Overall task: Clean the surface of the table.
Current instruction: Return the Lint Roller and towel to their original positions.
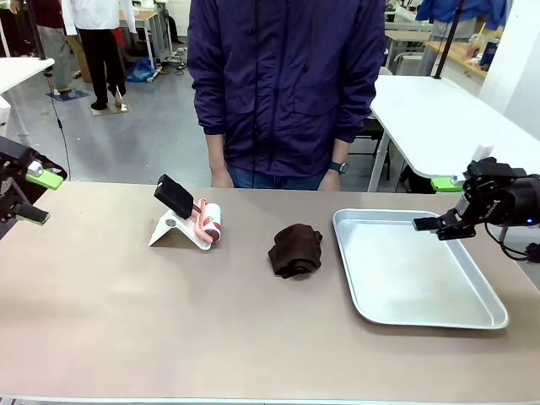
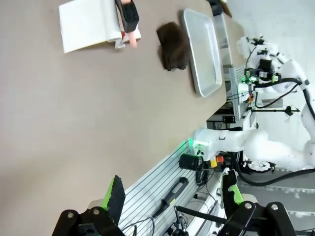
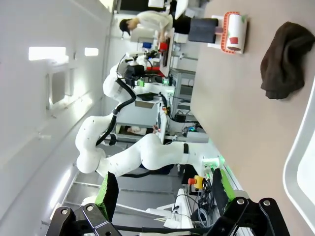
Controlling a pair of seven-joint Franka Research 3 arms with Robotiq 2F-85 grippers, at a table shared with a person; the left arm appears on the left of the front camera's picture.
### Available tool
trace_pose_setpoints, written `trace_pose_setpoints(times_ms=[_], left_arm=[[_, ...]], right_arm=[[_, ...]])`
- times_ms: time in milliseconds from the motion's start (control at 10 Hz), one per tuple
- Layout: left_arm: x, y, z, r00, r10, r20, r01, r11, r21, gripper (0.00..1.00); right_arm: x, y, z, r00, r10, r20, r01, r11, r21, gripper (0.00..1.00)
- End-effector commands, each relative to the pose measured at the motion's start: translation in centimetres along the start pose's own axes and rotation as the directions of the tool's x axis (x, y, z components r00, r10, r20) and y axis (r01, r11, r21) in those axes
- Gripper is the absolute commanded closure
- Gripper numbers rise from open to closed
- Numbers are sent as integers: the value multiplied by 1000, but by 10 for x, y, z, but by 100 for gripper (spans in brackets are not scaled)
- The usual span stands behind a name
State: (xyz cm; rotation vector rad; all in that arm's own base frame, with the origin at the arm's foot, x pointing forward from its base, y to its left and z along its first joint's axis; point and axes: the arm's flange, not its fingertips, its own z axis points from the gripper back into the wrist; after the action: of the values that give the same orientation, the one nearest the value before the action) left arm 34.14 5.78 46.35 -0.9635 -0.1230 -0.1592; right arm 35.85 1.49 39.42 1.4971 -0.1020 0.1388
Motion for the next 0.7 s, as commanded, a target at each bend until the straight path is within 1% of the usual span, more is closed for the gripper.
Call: trace_pose_setpoints(times_ms=[0,600], left_arm=[[-3,1,-2,999,-7,-45,8,999,35,0],[-3,1,-2,999,-7,-45,8,999,35,0]], right_arm=[[1,4,1,1000,4,10,-4,1000,-11,0],[1,4,1,1000,4,10,-4,1000,-11,0]])
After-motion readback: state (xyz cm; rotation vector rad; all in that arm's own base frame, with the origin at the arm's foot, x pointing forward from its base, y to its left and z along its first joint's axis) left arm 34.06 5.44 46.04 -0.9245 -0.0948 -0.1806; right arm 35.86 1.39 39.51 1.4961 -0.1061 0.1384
